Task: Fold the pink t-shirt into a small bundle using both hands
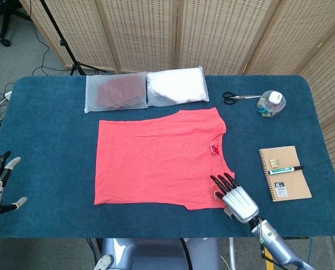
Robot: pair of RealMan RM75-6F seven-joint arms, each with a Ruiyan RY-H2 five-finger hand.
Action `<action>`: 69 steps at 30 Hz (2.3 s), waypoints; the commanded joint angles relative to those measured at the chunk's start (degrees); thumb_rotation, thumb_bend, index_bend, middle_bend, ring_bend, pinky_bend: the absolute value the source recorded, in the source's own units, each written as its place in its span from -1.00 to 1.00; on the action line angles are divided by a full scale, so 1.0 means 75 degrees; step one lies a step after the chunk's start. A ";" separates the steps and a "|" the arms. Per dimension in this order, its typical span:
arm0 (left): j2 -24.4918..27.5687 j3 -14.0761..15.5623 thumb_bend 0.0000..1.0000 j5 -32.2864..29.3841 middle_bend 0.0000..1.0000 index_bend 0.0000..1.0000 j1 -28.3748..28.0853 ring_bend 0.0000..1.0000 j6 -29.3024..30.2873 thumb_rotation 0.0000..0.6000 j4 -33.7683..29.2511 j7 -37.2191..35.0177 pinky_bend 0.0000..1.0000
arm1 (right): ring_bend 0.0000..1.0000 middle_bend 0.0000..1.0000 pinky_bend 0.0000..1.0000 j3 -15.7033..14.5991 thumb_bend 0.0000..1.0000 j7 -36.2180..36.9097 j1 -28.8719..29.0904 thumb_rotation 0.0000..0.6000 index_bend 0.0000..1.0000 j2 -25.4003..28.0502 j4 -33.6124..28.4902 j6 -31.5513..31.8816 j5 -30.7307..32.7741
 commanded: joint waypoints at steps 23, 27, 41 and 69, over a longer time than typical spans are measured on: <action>-0.0006 0.0011 -1.00 -0.0006 -1.00 -1.00 -0.0010 -1.00 -0.0015 1.00 0.0030 -0.0026 -1.00 | -1.00 -1.00 -1.00 -0.0142 0.00 -0.0230 0.0104 1.00 -0.01 -0.0430 0.0772 0.0121 0.0097; -0.0011 0.0016 -1.00 0.0003 -1.00 -1.00 -0.0008 -1.00 -0.0010 1.00 0.0037 -0.0034 -1.00 | -1.00 -0.99 -1.00 -0.0174 0.01 -0.0065 0.0126 1.00 0.04 -0.0530 0.0962 0.0233 0.0040; -0.0712 0.0239 -1.00 0.0734 -1.00 -0.81 -0.0318 -1.00 -0.0280 1.00 0.1062 -0.0522 -1.00 | -1.00 -0.96 -1.00 -0.0217 0.01 0.0625 0.0185 1.00 0.08 -0.0794 0.1489 0.0744 -0.0116; -0.3493 0.0856 -1.00 0.2083 -1.00 -0.25 -0.1390 -1.00 -0.1038 1.00 0.3713 -0.0436 -1.00 | -1.00 -0.96 -1.00 -0.0281 0.03 0.0609 0.0233 1.00 0.08 -0.0822 0.1571 0.0865 -0.0008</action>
